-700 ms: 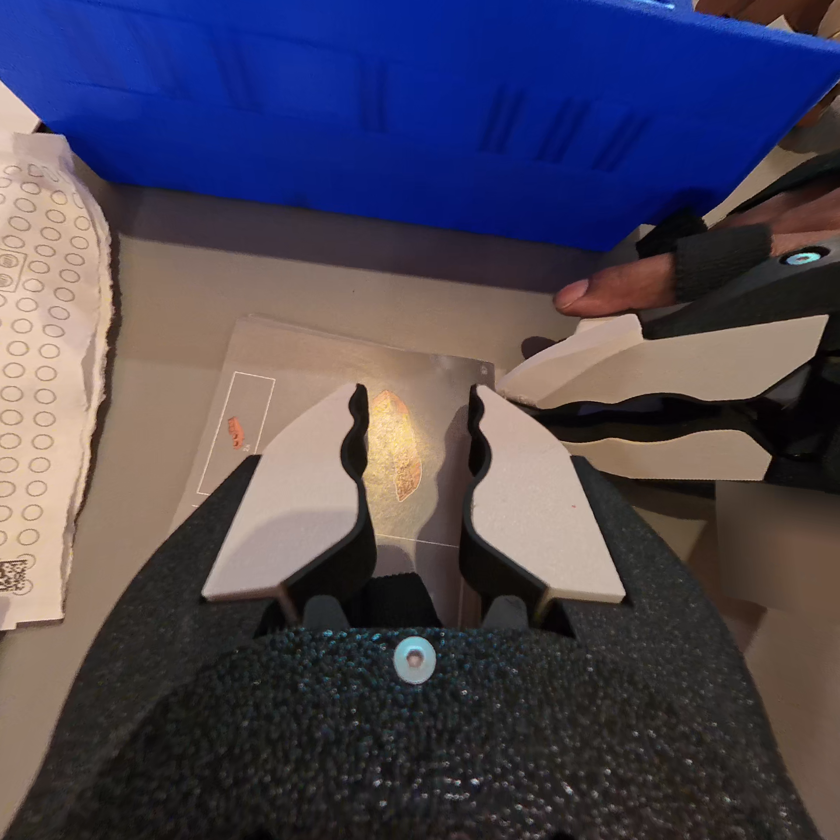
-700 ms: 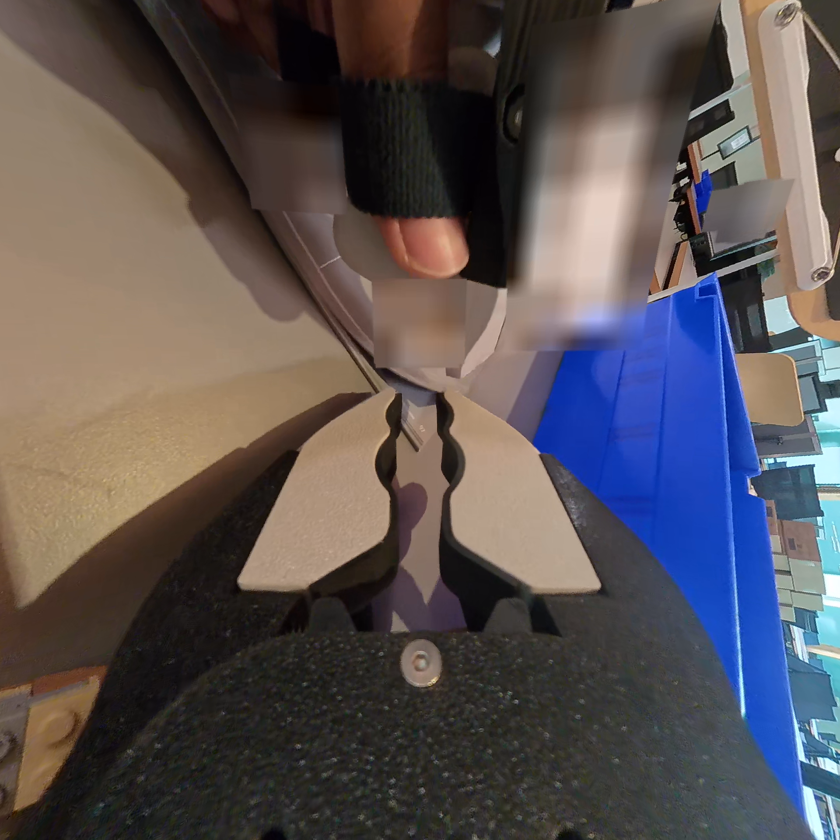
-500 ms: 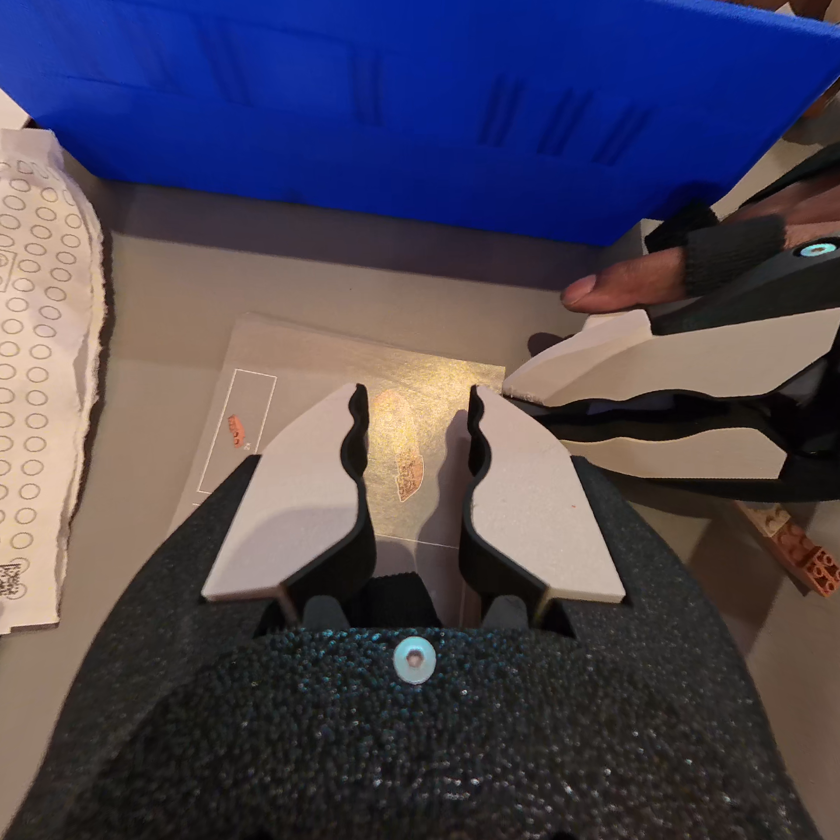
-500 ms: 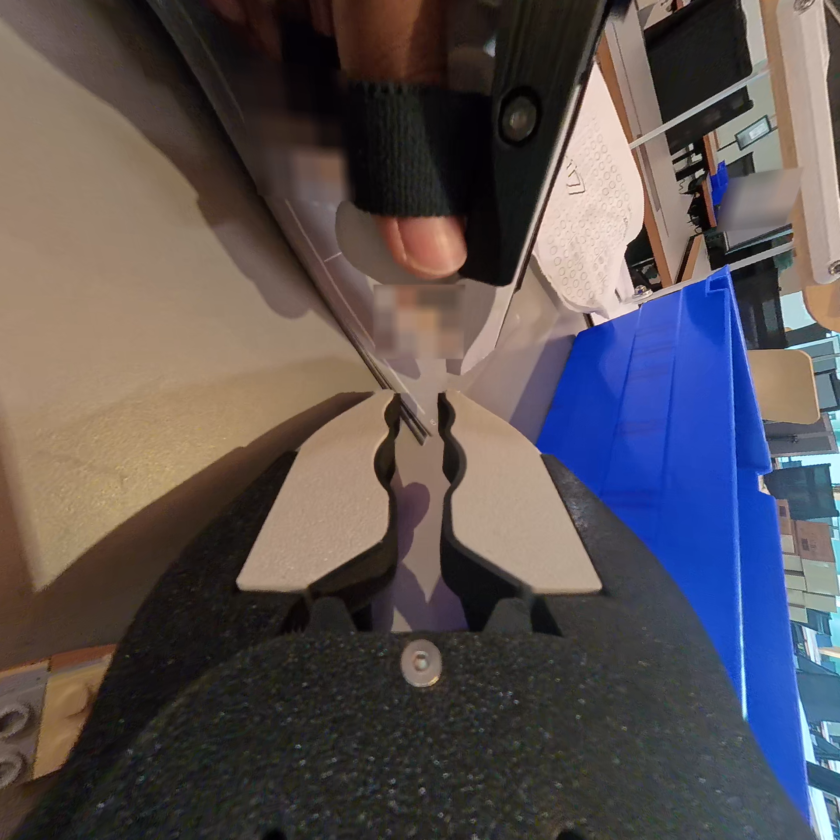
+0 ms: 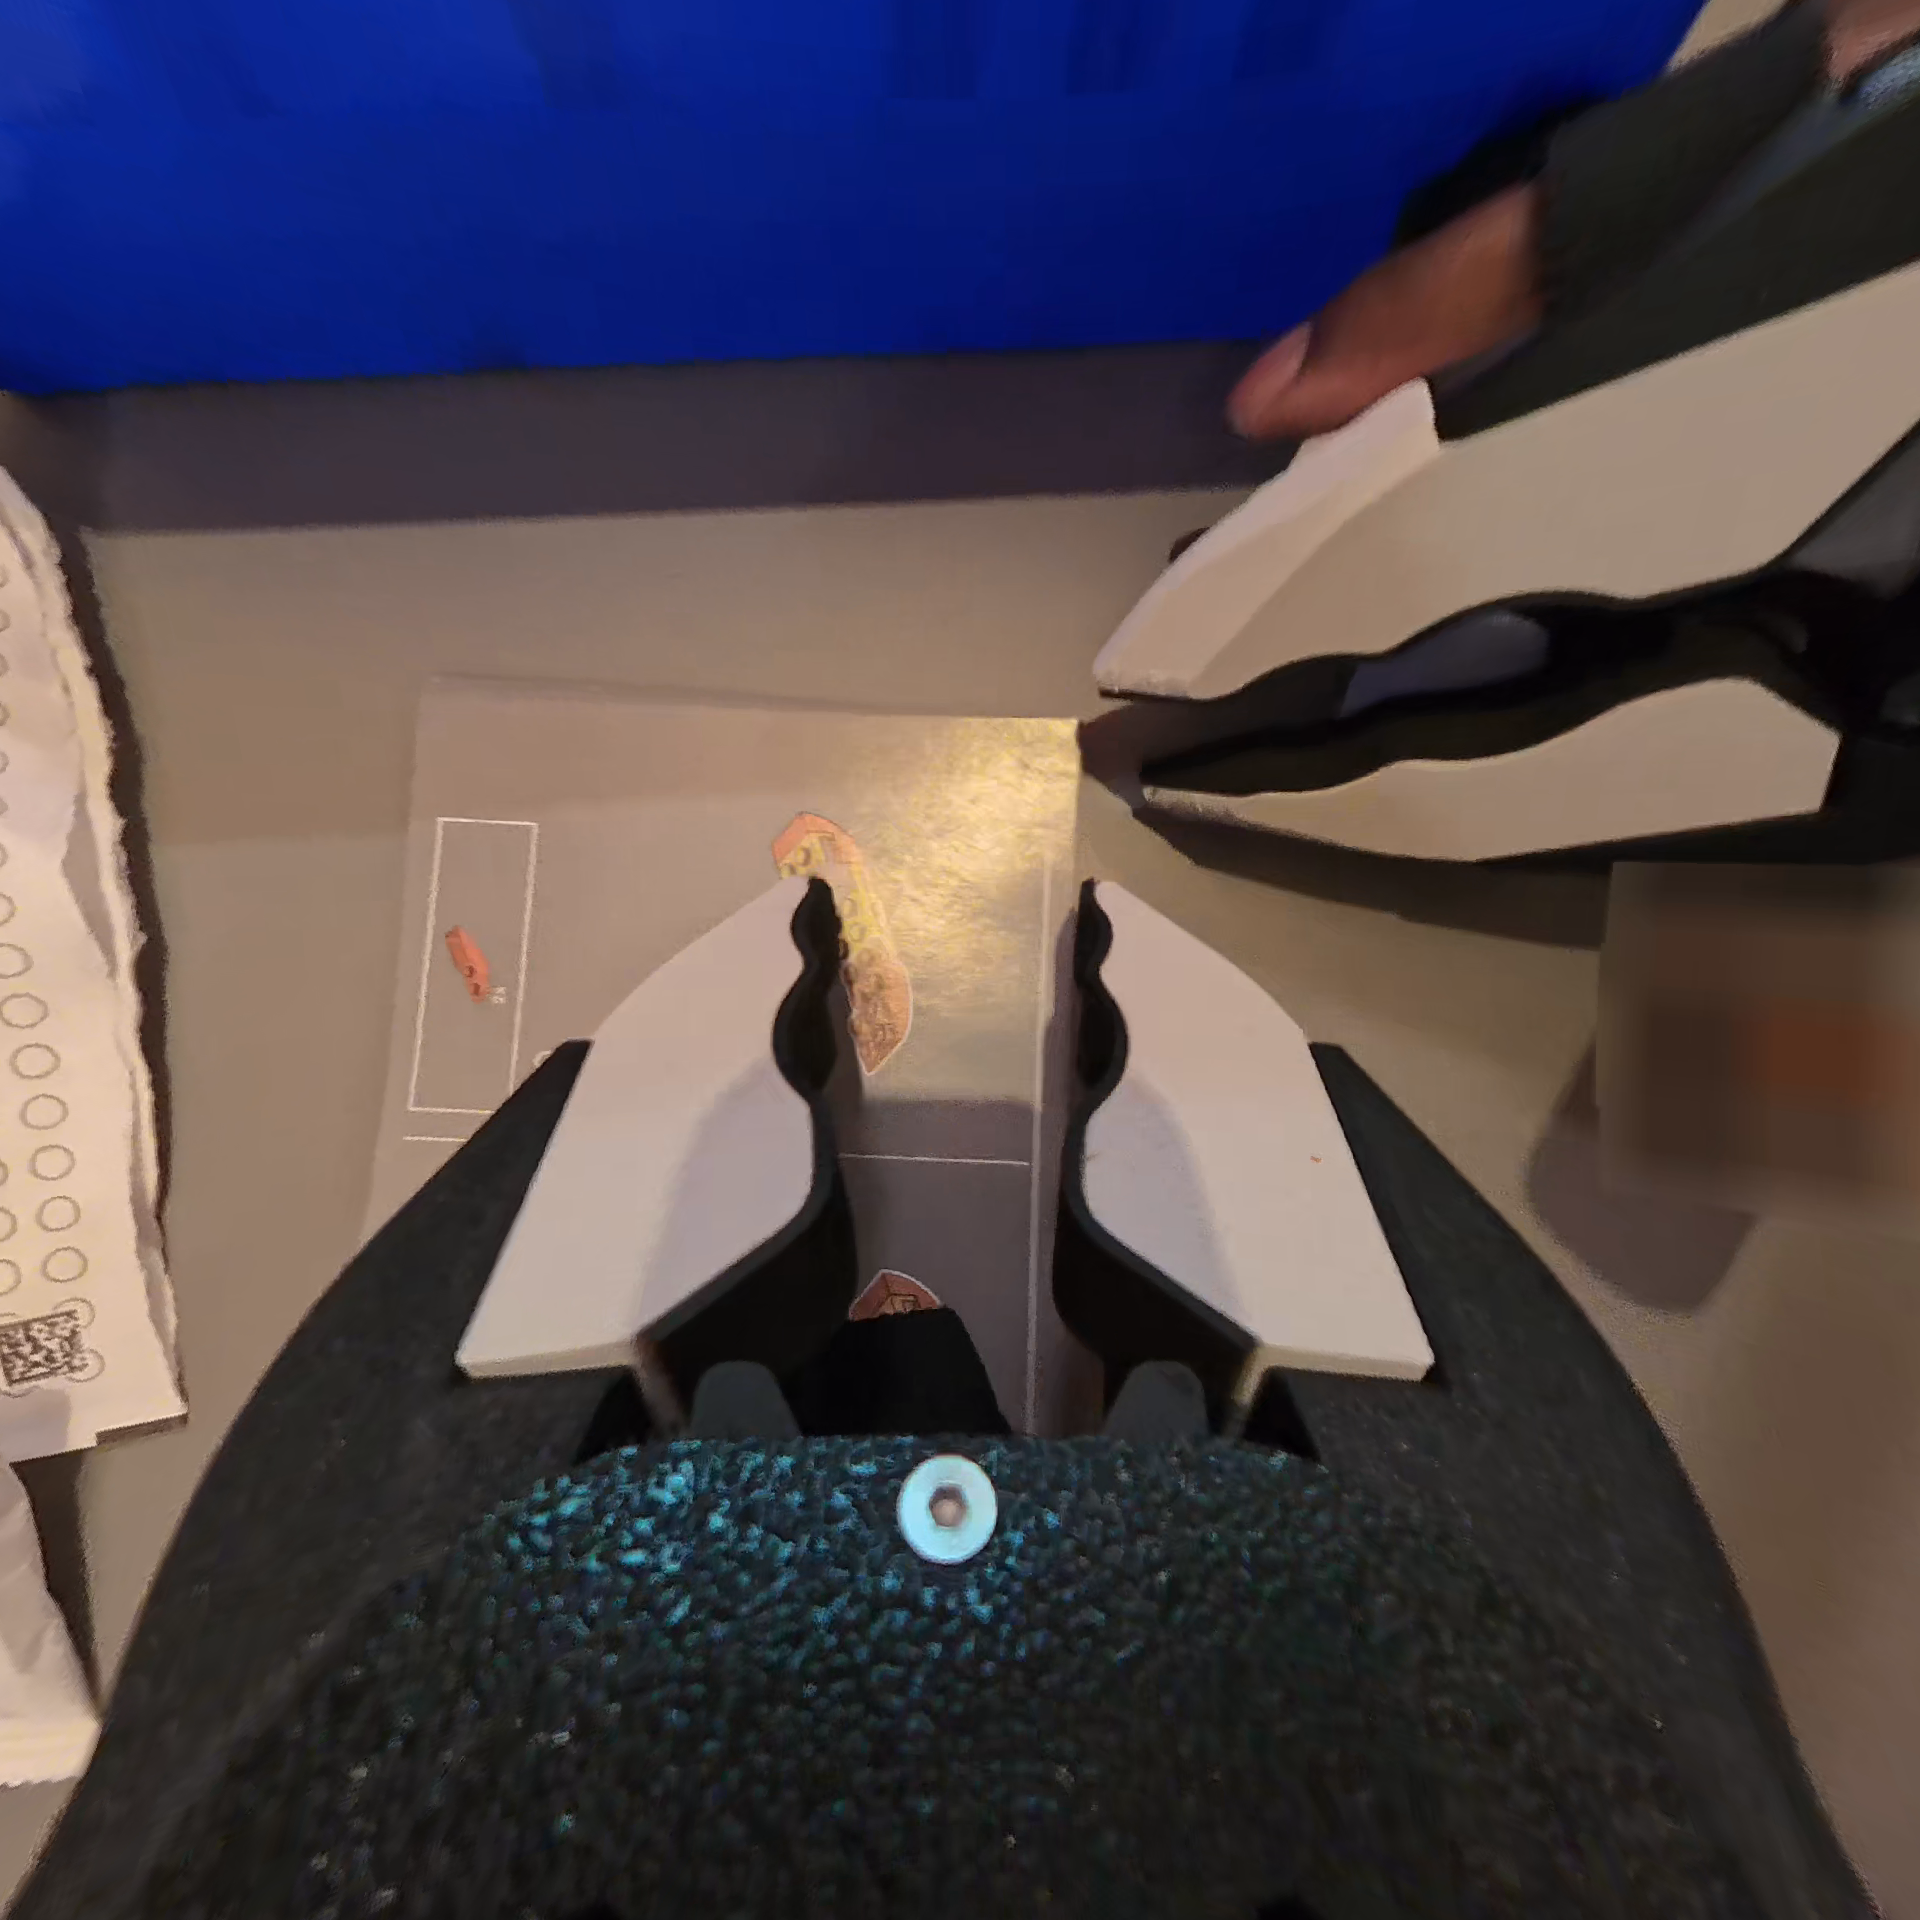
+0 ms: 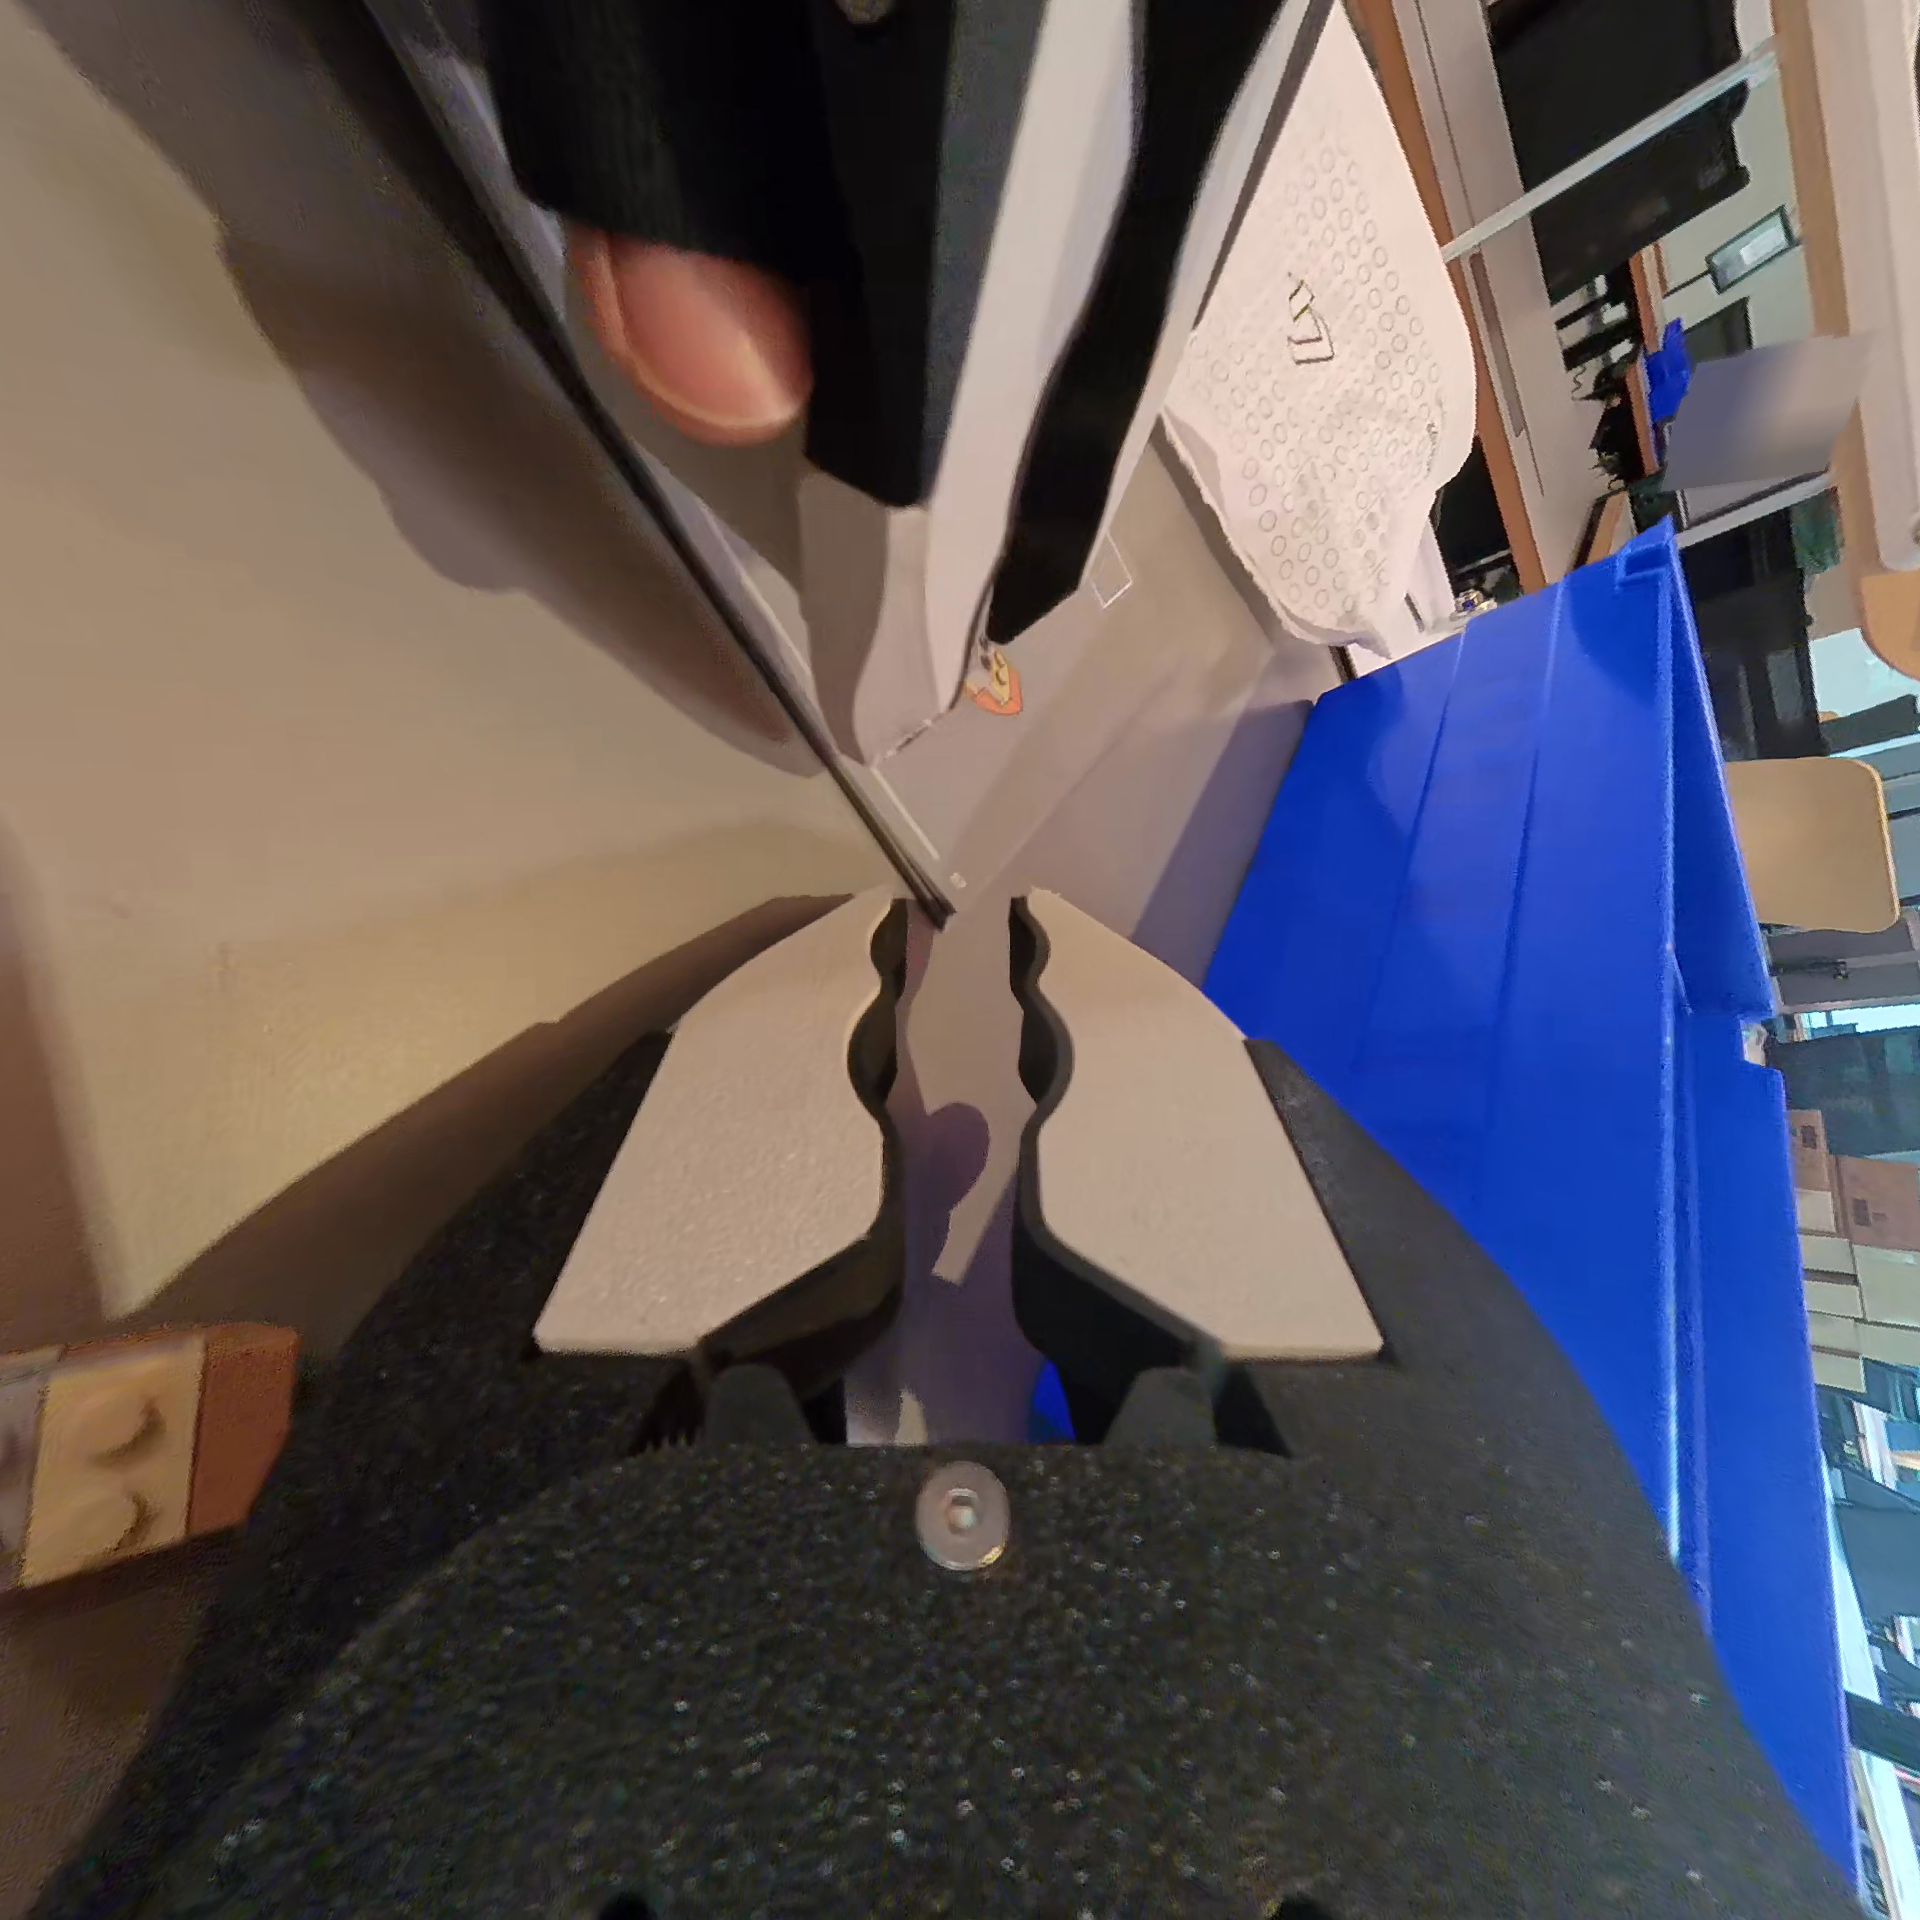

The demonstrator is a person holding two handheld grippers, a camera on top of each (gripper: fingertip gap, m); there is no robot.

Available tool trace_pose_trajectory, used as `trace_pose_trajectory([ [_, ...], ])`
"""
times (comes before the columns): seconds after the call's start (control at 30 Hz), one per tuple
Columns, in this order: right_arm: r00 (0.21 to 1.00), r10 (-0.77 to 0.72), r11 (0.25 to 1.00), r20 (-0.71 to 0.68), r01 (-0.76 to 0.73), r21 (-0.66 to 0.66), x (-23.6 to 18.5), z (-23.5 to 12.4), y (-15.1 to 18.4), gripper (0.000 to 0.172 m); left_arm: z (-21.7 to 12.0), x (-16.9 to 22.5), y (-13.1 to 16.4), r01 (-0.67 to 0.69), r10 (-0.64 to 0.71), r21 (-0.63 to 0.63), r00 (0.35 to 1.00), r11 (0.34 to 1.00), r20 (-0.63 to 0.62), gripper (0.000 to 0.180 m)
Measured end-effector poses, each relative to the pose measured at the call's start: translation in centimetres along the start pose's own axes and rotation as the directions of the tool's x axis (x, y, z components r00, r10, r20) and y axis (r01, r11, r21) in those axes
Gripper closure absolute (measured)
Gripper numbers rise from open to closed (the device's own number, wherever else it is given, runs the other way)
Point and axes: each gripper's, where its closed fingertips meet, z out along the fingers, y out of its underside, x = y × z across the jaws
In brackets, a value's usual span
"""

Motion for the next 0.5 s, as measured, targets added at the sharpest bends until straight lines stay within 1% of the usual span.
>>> trace_pose_trajectory([
  [0.1,1.0,0.01,1.0,0.014,-0.01,0.004,-0.02,-0.35,0.39,0.153,0.32,0.42,0.28,-0.037,0.037,-0.032,0.999,0.999,0.0,0.137],
  [0.27,1.0,0.016,1.0,0.026,-0.016,0.013,-0.04,-0.46,0.49,0.153,0.72,0.08,0.62,-0.044,0.046,-0.058,0.999,0.997,0.028,0.137],
  [0.5,1.0,0.018,1.0,0.026,-0.018,0.014,0.04,-0.38,0.47,0.153,0.58,-0.11,0.49,-0.022,0.023,-0.037,0.999,0.999,0.022,0.137],
])
